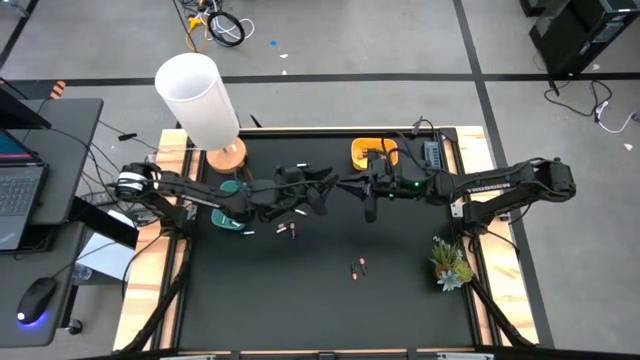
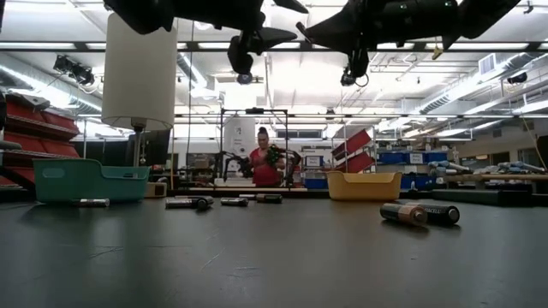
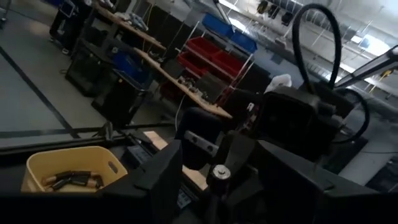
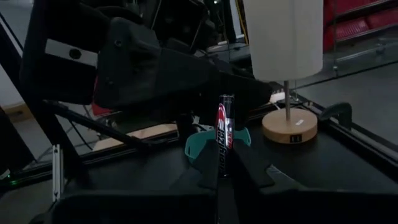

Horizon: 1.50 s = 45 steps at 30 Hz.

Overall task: Sort batteries
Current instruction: Put the silver battery into the green bin

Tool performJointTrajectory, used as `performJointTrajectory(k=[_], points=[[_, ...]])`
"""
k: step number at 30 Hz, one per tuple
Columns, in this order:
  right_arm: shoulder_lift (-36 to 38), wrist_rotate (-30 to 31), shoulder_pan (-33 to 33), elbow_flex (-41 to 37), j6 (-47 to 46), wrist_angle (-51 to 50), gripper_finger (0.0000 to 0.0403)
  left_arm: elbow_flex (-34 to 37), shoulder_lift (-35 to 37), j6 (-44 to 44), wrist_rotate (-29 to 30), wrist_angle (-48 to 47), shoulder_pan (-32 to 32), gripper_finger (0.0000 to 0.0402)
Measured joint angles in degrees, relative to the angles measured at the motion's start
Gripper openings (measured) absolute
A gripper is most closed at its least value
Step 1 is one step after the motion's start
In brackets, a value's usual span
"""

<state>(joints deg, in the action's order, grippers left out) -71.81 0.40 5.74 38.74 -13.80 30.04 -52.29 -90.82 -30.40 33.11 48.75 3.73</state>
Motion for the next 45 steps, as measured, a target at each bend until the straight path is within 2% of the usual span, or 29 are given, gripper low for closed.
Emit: performJointTrajectory(k=[9, 14, 21, 25, 30, 31, 33, 37, 41, 45], points=[[-0.32, -0.17, -0.04, 3.91, 2.27, -1.10, 0.0025, -0.03, -0.48, 0.12, -0.18, 0.49, 0.00, 0.0214], [-0.28, -0.33, -0.04, 4.50, 3.15, -2.08, 0.0024, -0.03, -0.51, 2.49, 0.54, 4.51, 0.00, 0.0213], [-0.28, -0.48, -0.13, 4.50, 3.04, -2.24, 0.0025, -0.01, -0.53, 3.18, 1.54, 4.31, -0.09, 0.0205], [-0.28, -0.64, -0.11, 4.50, 2.86, -2.22, 0.0031, -0.03, -0.53, 3.19, 1.43, 4.23, -0.09, 0.0160], [-0.31, -1.20, -0.09, 4.39, 2.69, -2.25, 0.0038, -0.09, -0.51, 3.27, -1.66, 2.47, -0.17, 0.0050], [-0.31, -1.24, -0.09, 4.33, 2.72, -2.21, 0.0039, -0.09, -0.49, 3.27, -1.92, 2.28, -0.20, 0.0037], [-0.31, -1.25, -0.09, 4.33, 3.03, -1.97, 0.0045, -0.09, -0.44, 3.28, -2.14, 2.30, -0.26, 0.0037], [-0.31, -1.75, -0.06, 4.33, 3.51, -2.32, 0.0072, -0.09, -0.26, 4.39, -1.49, 2.06, -0.26, 0.0037], [-0.28, -1.87, 0.10, 4.49, 3.54, -4.15, 0.0118, 0.04, 0.96, 6.18, 0.71, 0.83, -0.30, 0.0037], [-0.09, -2.68, 0.77, 4.46, 3.52, -6.44, 0.0165, 0.04, 4.80, 6.43, 2.38, -5.99, -0.46, 0.0037]])
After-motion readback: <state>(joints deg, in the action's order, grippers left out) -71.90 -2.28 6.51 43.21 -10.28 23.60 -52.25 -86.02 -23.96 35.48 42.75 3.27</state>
